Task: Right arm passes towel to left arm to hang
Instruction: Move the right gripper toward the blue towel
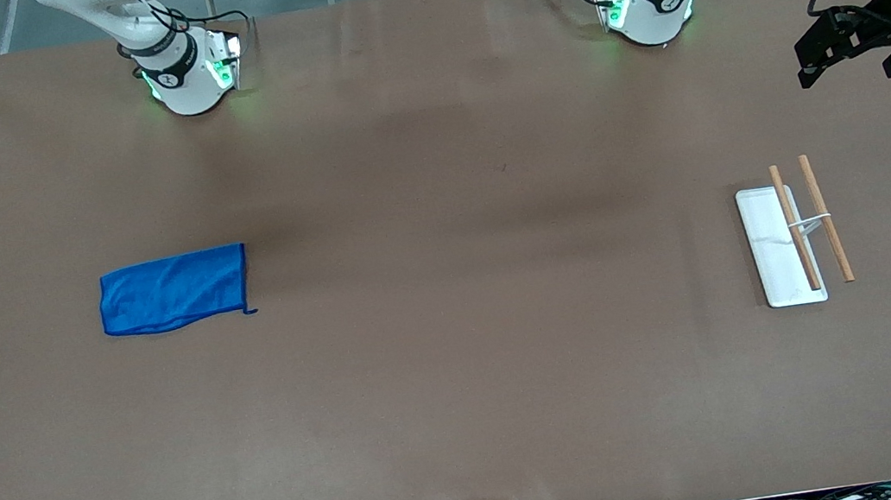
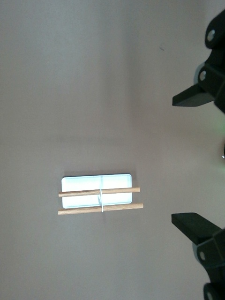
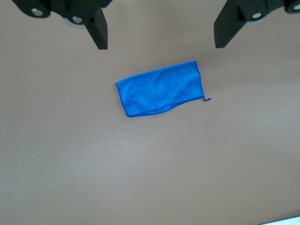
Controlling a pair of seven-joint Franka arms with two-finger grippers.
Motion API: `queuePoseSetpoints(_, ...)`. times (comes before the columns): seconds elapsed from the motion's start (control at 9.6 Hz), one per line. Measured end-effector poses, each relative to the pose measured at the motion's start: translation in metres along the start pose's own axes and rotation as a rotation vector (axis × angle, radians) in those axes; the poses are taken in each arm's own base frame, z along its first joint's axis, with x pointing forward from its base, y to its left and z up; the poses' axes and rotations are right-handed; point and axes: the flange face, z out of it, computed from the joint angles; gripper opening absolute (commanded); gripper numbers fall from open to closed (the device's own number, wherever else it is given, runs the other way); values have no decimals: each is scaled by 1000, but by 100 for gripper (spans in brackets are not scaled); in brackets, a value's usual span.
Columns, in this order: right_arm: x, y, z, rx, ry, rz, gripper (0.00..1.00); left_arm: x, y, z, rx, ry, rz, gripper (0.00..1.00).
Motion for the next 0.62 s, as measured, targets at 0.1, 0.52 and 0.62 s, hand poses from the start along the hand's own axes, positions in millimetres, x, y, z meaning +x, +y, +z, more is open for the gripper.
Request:
queuePoseSetpoints(0.1, 0, 0, 0, 0, 0, 0, 100, 0, 0, 0, -4, 0, -1, 100)
queuePoseSetpoints(0.52, 0, 0, 1, 0, -5, 0, 100, -1, -3, -1, -12, -4, -7, 100)
queuePoseSetpoints(0.62, 0, 0, 7, 0, -25, -14, 100, -1, -4, -2, -12, -3, -9, 100)
